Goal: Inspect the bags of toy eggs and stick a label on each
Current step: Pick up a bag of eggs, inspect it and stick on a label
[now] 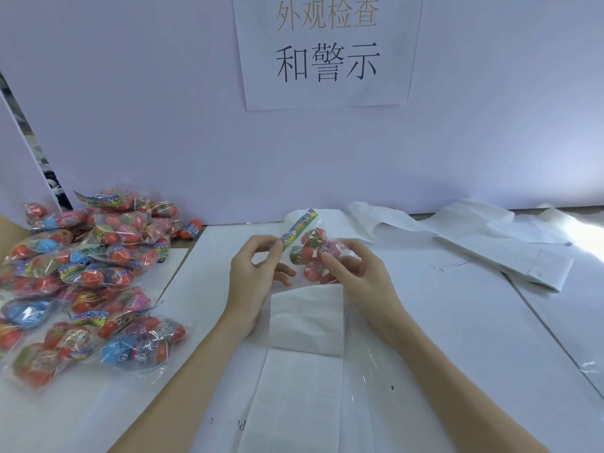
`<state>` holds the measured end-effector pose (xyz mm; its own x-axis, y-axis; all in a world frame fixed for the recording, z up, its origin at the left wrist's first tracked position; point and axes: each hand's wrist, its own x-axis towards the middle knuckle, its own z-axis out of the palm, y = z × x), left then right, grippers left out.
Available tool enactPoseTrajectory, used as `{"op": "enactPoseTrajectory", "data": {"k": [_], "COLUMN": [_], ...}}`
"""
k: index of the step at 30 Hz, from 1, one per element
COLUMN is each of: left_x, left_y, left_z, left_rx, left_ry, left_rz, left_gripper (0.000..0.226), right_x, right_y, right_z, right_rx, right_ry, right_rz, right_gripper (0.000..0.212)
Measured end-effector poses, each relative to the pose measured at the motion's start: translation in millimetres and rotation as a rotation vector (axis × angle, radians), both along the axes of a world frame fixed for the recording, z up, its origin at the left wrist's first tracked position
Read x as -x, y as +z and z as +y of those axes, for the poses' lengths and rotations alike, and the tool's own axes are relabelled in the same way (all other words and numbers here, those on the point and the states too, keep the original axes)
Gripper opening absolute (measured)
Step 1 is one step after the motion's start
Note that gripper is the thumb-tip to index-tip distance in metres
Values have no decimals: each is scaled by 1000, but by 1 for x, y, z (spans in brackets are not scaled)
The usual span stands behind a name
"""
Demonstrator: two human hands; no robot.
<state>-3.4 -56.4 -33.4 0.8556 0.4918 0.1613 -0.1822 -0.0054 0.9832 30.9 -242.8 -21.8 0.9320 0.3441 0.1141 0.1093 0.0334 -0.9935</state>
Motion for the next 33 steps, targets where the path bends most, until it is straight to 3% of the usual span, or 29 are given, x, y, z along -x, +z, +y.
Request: {"op": "enactPoseTrajectory", "data": {"k": [2, 5, 10, 15, 20, 23, 30, 33], "left_x": [0, 3, 4, 4, 7, 8, 9, 10], "left_y": [0, 5, 14, 8, 8, 10, 8, 8], "left_z": [0, -2, -2, -1, -1, -4, -5, -4], "left_rx": [-38, 48, 171, 133, -40, -51, -213, -234], "left_ry": [26, -103, -244, -162, -197, -238, -171, -187], "left_rz": [15, 59, 75, 66, 50, 41, -13, -21], "left_gripper": [16, 23, 56, 32, 5, 11, 12, 10], "right_x": [0, 0, 2, 3, -2, -3, -7, -9], "right_y": [-1, -2, 3, 5, 1, -1, -3, -5], "right_z": [-1, -2, -2, -5, -4, -2, -6, -7], "right_rx": [37, 63, -11, -29, -171, -102, -162, -154], "right_ry": [-69, -39, 79, 107, 9, -17, 54, 47], "right_rz": [-49, -55, -75, 22, 151, 122, 147, 148], "right_gripper": [22, 23, 33, 47, 8, 35, 15, 21]}}
